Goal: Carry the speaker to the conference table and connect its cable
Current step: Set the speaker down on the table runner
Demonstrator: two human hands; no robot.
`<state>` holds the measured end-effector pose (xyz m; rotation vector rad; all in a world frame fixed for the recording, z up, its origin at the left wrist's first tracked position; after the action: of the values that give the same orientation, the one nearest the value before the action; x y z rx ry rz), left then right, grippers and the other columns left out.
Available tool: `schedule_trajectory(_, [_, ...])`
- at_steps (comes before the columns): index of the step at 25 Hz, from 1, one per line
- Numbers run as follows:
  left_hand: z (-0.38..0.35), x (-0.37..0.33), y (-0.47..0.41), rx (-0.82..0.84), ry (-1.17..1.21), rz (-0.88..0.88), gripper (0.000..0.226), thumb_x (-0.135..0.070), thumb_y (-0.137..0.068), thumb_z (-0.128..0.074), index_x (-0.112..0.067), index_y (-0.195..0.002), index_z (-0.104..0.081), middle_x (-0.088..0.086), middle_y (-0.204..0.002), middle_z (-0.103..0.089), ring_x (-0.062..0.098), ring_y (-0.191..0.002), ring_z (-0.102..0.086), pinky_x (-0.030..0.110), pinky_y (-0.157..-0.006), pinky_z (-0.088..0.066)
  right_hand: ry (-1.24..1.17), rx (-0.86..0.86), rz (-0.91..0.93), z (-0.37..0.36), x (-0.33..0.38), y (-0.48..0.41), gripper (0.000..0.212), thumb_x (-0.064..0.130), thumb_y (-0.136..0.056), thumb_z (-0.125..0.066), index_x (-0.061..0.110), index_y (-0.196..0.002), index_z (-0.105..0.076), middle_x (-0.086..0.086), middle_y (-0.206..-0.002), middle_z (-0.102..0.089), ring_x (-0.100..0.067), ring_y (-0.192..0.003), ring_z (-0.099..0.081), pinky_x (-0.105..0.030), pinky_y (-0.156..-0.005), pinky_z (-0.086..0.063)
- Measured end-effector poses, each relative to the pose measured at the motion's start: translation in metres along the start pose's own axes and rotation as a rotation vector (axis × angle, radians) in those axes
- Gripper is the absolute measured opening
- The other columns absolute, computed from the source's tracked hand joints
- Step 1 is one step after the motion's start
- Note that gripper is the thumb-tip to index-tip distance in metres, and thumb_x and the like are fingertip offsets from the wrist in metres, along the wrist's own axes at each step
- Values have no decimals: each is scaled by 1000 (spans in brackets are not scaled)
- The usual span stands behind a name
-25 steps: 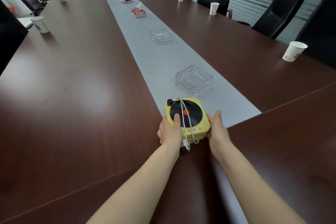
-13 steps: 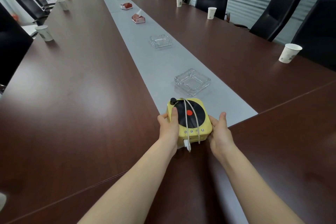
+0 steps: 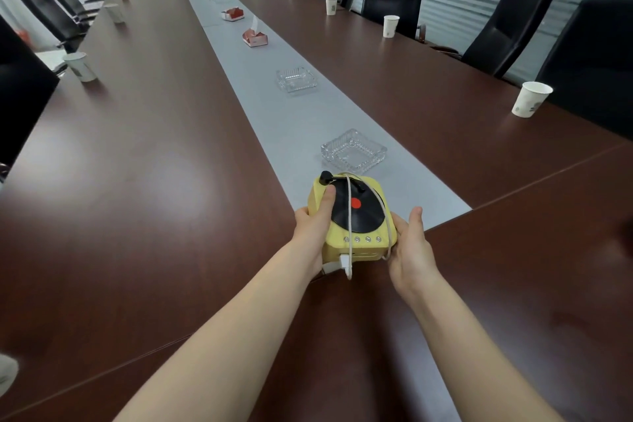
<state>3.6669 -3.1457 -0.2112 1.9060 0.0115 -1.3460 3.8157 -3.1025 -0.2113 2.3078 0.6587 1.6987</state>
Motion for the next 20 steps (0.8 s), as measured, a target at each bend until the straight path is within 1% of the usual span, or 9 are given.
schedule_trajectory(4, [-1, 4, -2, 59, 27, 4, 72, -60, -69, -69, -19, -119, -37, 5, -109, -58, 29, -98, -64, 54, -87, -54, 84, -28, 23, 2, 4, 3, 57, 58, -94, -27, 24, -134, -49, 4, -126, -61, -18, -118, -56, -44, -111, -37])
schedule_trajectory(6, [-1, 6, -3, 83, 60, 16, 76, -55, -68, -73, -17, -123, -38, 8, -112, -61, 31, -97, -66, 56, -85, -54, 203, -47, 86, 0, 15, 8, 46, 56, -93, -34, 32, -130, -47, 5, -131, -57, -17, -120, -54, -42, -107, -41])
schedule_trajectory(8, [0, 6, -2, 98, 88, 6, 74, -52, -70, -74, -16, -124, -38, 10, -114, -62, 32, -96, -67, 59, -83, -54, 291, -80, 146, -4, 26, 15, 28, 48, -95, -39, 32, -115, -50, 4, -117, -60, -15, -107, -58, -35, -91, -50])
schedule_trajectory(10, [1, 6, -2, 117, 99, 11, 77, -49, -67, -77, -16, -125, -40, 9, -115, -64, 33, -96, -68, 61, -82, -53, 308, -132, 197, -4, 33, 21, 19, 39, -97, -41, 26, -105, -53, 5, -101, -61, -12, -89, -59, -28, -71, -48])
schedule_trajectory(11, [0, 8, -3, 141, 101, 23, 80, -49, -64, -79, -15, -126, -42, 9, -115, -66, 34, -96, -69, 61, -82, -53, 300, -161, 219, -3, 34, 22, 16, 35, -98, -42, 25, -99, -55, 3, -97, -61, -13, -84, -58, -28, -67, -46])
schedule_trajectory(14, [-1, 11, 2, 191, 148, 52, 67, -47, -66, -77, -14, -120, -58, 10, -108, -73, 34, -96, -70, 58, -89, -51, 316, -227, 259, 1, 42, 24, 17, 26, -97, -45, 24, -85, -57, 1, -87, -60, -16, -74, -54, -28, -62, -43])
schedule_trajectory(16, [2, 12, 0, 195, 178, 64, 58, -48, -70, -73, -16, -117, -62, 9, -106, -74, 32, -97, -70, 55, -92, -51, 318, -222, 265, 1, 51, 21, 16, 21, -96, -47, 20, -86, -60, 4, -80, -60, -12, -68, -52, -25, -59, -42])
schedule_trajectory(19, [3, 11, 1, 217, 187, 48, 44, -47, -79, -66, -19, -112, -63, 7, -106, -74, 30, -97, -70, 51, -91, -52, 265, -220, 236, 5, 64, 11, 13, 20, -93, -54, 17, -92, -66, 5, -83, -60, -10, -75, -54, -27, -71, -48])
schedule_trajectory(20, [3, 10, 2, 226, 190, 46, 40, -46, -81, -65, -19, -110, -63, 7, -105, -74, 29, -96, -70, 50, -90, -53, 252, -242, 222, 10, 69, 8, 13, 20, -91, -56, 16, -96, -68, 5, -81, -58, -9, -72, -50, -27, -68, -48])
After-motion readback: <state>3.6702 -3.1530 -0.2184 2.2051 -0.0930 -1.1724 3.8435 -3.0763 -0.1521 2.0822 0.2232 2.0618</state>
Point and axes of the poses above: each hand's wrist, its own y-axis away from the middle knuckle, its own z-axis out of the back of the hand, x = y × z, the point moved 9 cm from there along -y, towards the middle knuckle
